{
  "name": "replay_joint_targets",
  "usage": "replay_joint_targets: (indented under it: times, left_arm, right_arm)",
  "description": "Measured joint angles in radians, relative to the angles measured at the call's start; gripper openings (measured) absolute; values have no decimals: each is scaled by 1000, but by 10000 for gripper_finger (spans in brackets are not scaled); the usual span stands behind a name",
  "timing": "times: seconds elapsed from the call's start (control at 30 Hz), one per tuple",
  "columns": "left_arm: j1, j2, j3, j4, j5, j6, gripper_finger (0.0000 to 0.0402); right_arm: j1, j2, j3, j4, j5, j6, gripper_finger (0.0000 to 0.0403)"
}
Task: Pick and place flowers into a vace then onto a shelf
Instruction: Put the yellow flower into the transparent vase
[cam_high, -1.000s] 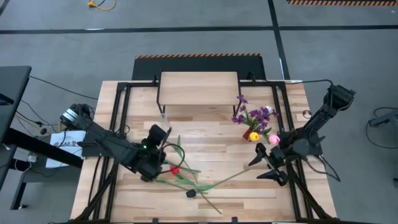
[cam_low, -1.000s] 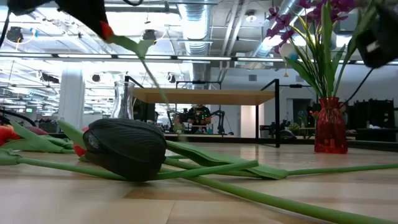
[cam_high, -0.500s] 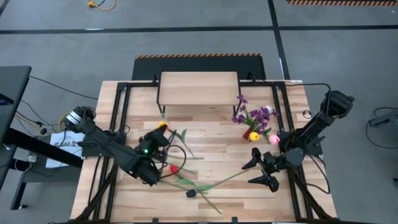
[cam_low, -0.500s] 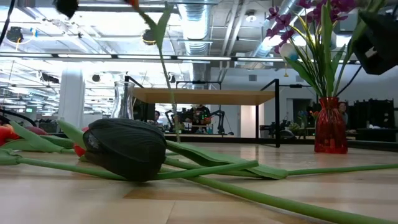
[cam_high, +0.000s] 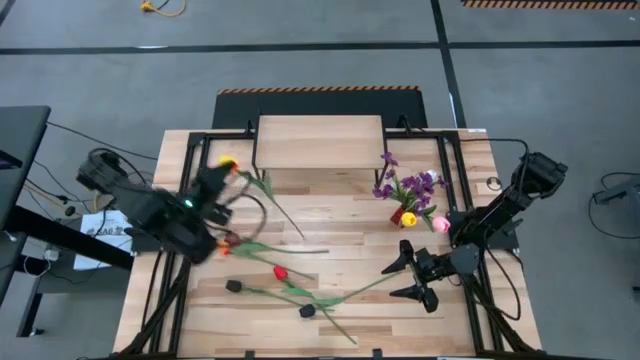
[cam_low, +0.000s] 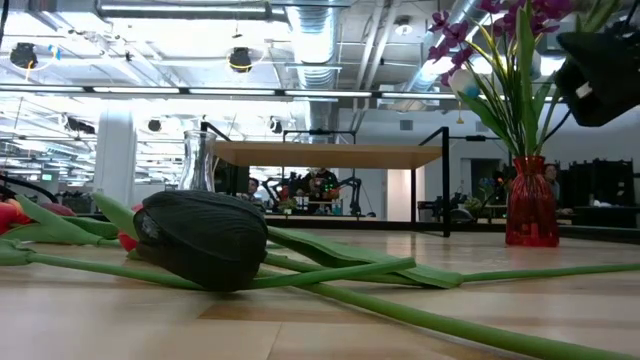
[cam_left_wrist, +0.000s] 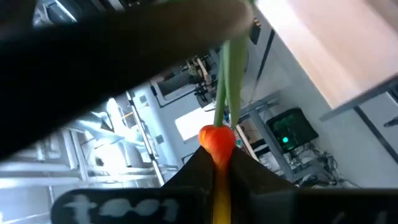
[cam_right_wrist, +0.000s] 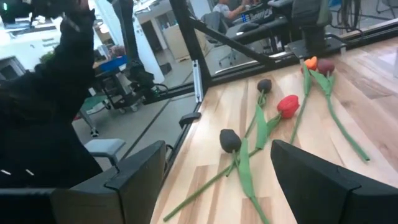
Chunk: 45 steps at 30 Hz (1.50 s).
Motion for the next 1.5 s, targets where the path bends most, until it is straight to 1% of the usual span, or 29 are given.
replay_joint_targets:
  times: [0.13,0.27,0.43,0.63,0.73,0.9,1.1,1.4,1.5]
  left_arm:
    - [9,-117,-2,0,2,60,0]
    - [44,-204,-3,0,12,129,0]
    - [141,-289,-4,0,33,163,0]
    - [244,-359,-4,0,72,209,0]
    - [287,-382,-14,2,98,242,0]
    - [330,-389,-77,0,156,319,0]
    - [336,-390,-114,0,147,334,0]
    - [336,-389,-115,1,125,336,0]
    - [354,-390,-115,1,124,337,0]
  right_arm:
    - [-15,11,4,0,0,0,286]
    - [-18,11,4,0,0,0,286]
    - [-18,11,4,0,0,6,286]
    - [-18,11,4,0,-1,18,286]
    - [-18,11,4,0,-1,19,286]
    - [-18,11,4,0,-1,19,286]
    - [-18,11,4,0,-1,19,286]
    - [-18,11,4,0,-2,19,286]
    - [-18,11,4,0,-2,19,286]
